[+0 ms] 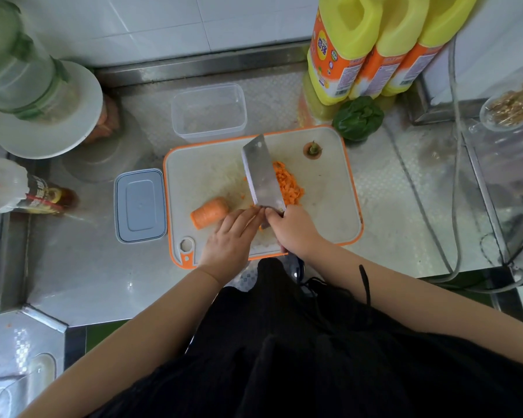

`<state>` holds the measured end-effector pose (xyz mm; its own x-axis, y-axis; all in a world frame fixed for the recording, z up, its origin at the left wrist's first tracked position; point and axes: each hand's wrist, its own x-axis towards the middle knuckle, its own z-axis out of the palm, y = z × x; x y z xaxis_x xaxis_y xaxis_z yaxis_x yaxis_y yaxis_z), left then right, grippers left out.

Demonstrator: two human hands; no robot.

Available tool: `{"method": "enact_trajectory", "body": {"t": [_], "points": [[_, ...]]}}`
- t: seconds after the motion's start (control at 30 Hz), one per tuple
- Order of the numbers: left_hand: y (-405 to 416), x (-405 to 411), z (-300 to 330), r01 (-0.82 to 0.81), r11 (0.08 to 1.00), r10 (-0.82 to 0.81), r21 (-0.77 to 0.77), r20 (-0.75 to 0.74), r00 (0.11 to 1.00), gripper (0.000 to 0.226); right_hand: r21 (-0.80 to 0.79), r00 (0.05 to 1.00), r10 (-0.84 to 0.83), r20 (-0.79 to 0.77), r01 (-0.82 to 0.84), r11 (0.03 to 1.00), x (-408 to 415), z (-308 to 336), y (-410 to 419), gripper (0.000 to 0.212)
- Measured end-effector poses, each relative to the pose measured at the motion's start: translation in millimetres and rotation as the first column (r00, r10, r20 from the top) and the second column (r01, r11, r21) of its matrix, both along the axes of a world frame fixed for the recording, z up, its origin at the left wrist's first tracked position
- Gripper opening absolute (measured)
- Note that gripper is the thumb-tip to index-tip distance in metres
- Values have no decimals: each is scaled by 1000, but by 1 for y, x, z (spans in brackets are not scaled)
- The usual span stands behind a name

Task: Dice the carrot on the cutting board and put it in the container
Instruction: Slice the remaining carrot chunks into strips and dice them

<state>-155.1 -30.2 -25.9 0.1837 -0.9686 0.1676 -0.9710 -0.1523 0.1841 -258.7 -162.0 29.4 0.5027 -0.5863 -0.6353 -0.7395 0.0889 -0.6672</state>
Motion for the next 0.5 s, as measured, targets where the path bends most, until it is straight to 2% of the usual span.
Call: {"method": "enact_trajectory", "body": {"t": [0.07,0.17,0.23,0.33,0.43,0.5], "points": [[-2,2,0,14,1000,-13,-14,50,999,58,18,997,-66,31,66,998,-2,1,-3,41],[-4,8,-2,25,990,-16,-137,67,998,41,-5,996,-84,42,85,996,-7,3,-11,38],[-9,14,2,-15,977,18,-212,13,1000,27,-47,1000,8,14,-8,999,-12,2,-15,41],[-19,22,17,-182,956,154,-228,-134,979,6,-64,989,149,-10,-149,987,-19,-3,-9,47],[-18,31,29,-395,913,367,-103,-218,904,12,-22,979,206,-5,-206,978,-20,-7,1,40],[-9,37,30,-465,879,477,110,-193,857,36,-14,975,221,0,-221,975,-18,-11,7,41]]}}
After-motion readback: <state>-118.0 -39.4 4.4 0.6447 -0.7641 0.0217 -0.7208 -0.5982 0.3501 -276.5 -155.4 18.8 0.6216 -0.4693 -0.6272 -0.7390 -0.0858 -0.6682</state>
